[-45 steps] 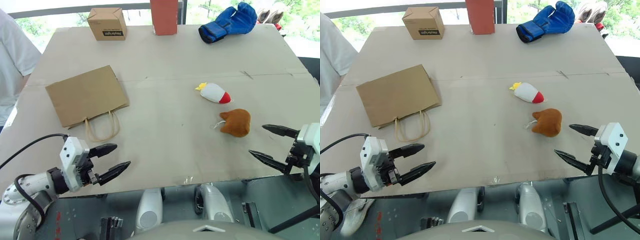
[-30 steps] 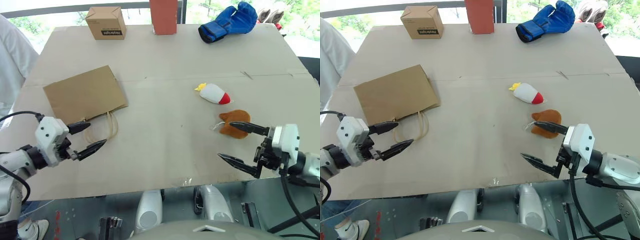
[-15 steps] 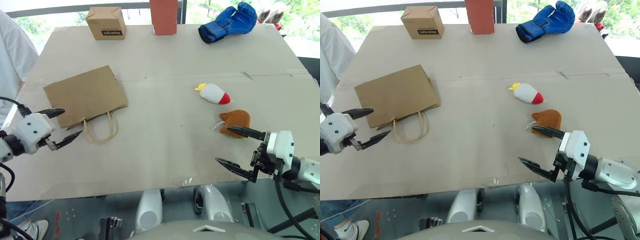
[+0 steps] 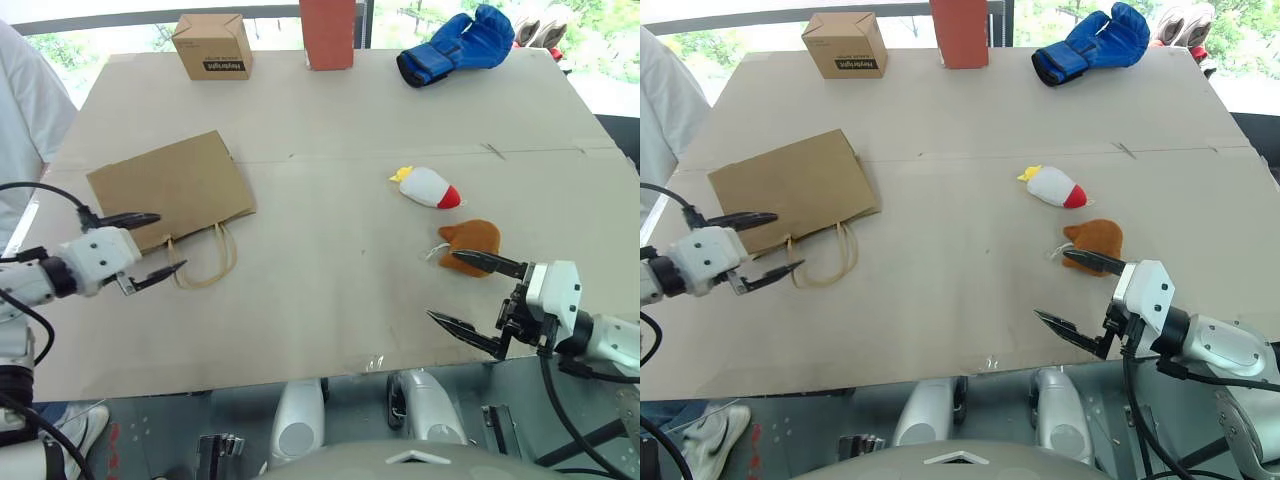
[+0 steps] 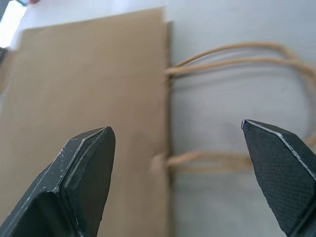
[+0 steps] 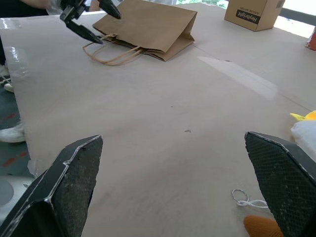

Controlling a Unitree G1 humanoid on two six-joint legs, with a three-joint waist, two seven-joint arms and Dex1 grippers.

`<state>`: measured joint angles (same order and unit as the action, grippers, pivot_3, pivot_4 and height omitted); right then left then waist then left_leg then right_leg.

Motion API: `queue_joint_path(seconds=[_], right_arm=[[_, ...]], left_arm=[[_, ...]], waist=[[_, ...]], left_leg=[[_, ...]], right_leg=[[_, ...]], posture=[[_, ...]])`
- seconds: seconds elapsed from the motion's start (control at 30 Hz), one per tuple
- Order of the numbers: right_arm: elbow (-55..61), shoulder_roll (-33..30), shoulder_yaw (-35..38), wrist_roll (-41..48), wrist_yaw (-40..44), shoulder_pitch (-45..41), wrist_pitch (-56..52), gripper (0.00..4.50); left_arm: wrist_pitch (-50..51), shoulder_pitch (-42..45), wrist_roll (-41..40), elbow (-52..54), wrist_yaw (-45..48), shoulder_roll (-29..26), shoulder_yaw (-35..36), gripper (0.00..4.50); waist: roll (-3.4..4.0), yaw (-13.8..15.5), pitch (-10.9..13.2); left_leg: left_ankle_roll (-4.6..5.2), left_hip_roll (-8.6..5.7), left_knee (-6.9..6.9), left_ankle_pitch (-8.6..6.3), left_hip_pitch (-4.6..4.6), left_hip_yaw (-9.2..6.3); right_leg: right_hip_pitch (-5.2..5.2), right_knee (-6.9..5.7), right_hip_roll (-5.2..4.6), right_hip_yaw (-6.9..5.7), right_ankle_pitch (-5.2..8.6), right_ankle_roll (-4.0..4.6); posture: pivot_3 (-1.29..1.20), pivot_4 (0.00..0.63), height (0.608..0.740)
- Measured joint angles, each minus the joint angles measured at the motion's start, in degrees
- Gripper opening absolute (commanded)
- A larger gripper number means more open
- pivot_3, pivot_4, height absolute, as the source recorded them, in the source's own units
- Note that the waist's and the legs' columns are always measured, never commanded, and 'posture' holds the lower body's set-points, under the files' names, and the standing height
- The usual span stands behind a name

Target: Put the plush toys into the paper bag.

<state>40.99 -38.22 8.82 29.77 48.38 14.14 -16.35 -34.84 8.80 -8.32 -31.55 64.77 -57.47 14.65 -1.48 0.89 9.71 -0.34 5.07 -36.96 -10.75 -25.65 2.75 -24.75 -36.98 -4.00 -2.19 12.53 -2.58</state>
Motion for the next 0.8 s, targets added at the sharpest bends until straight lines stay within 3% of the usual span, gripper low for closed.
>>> queue_joint_path(seconds=[0.13,0.2,0.23,0.27,0.3,0.5,0.57,0.6,0.73,0.8], right_arm=[[-1.4,0.2,-0.2,-0.7,-0.4,-0.9,0.4,4.50],[-1.6,0.6,-1.2,-2.2,-1.8,-1.5,0.4,4.50],[-1.6,0.8,-1.4,-2.5,-2.2,-1.7,0.4,4.50],[-1.6,1.8,-2.2,-3.6,-4.1,-2.3,0.1,4.50],[-1.6,2.0,-2.8,-4.7,-5.5,-3.0,-0.6,4.50],[-1.6,2.1,-6.0,-7.2,-8.5,-6.0,-3.3,4.50],[-1.6,2.3,-6.7,-6.7,-8.4,-6.8,-3.7,4.50],[-1.6,2.4,-6.7,-6.7,-8.4,-6.8,-3.7,4.50],[-1.6,2.4,-6.7,-3.9,-5.8,-6.8,-3.4,4.50],[-1.3,2.2,-6.7,-2.4,-4.5,-6.7,-3.4,4.50]], left_arm=[[2.9,0.5,-2.9,2.9,2.2,2.1,-1.8,2.14],[10.0,0.5,-7.2,6.6,2.8,3.7,-1.8,1.05],[11.6,0.5,-8.2,7.5,2.7,4.0,-1.8,0.82],[21.1,0.6,-13.2,12.8,2.3,5.2,-1.8,0.13],[25.9,1.0,-15.7,16.1,1.7,5.7,-1.8,0.04],[39.5,2.1,-21.1,24.0,1.2,5.3,-1.6,0.04],[41.1,-0.4,-21.8,22.0,7.2,1.0,-0.3,0.72],[41.1,-0.8,-21.8,21.1,8.0,0.4,0.4,0.79],[33.9,-1.9,-18.4,10.9,13.2,-4.1,3.6,2.81],[30.3,-1.6,-16.5,6.8,14.5,-4.4,3.9,3.42]], waist=[[0.00,0.0,0.0],[-0.02,0.1,0.0],[-0.02,0.1,0.0],[-0.02,0.1,0.0],[-0.03,0.1,0.0],[-0.03,-0.2,0.0],[-0.03,-0.7,0.0],[-0.02,-0.7,0.0],[0.00,-0.1,0.0],[0.01,0.3,0.0]], left_leg=[[0.00,0.00,-0.08,0.00,0.00,0.00],[0.00,0.00,-0.15,0.00,0.00,-0.03],[0.00,0.00,-0.17,0.00,-0.01,-0.04],[0.01,0.00,-0.25,0.00,0.00,-0.04],[0.01,0.00,-0.31,0.00,0.00,-0.05],[0.00,0.00,-0.36,0.01,0.07,-0.05],[0.01,0.04,-0.32,0.01,0.08,-0.06],[0.01,0.04,-0.28,0.00,0.09,-0.06],[0.00,0.04,-0.29,0.00,0.08,-0.05],[0.00,0.02,-0.33,0.00,0.06,-0.02]], right_leg=[[0.00,-0.11,0.00,0.00,0.00,0.00],[0.01,-0.19,0.00,0.00,0.01,-0.01],[0.01,-0.19,0.00,0.00,0.01,-0.01],[0.01,-0.29,0.00,0.00,0.01,-0.01],[0.01,-0.35,0.00,0.01,0.01,-0.01],[-0.04,-0.62,0.03,0.04,0.02,0.00],[-0.08,-0.66,0.08,0.04,0.04,0.03],[-0.09,-0.66,0.07,0.04,0.05,0.05],[-0.10,-0.64,0.04,0.03,0.07,0.08],[-0.10,-0.63,-0.03,0.02,0.07,0.08]], posture=[[0.00,0.150,0.714],[0.00,0.150,0.714],[0.00,0.150,0.714],[0.00,0.150,0.714],[0.00,0.150,0.714],[0.00,0.150,0.714],[0.00,0.150,0.714],[0.00,0.150,0.714],[0.00,0.150,0.714],[0.00,0.150,0.714]])
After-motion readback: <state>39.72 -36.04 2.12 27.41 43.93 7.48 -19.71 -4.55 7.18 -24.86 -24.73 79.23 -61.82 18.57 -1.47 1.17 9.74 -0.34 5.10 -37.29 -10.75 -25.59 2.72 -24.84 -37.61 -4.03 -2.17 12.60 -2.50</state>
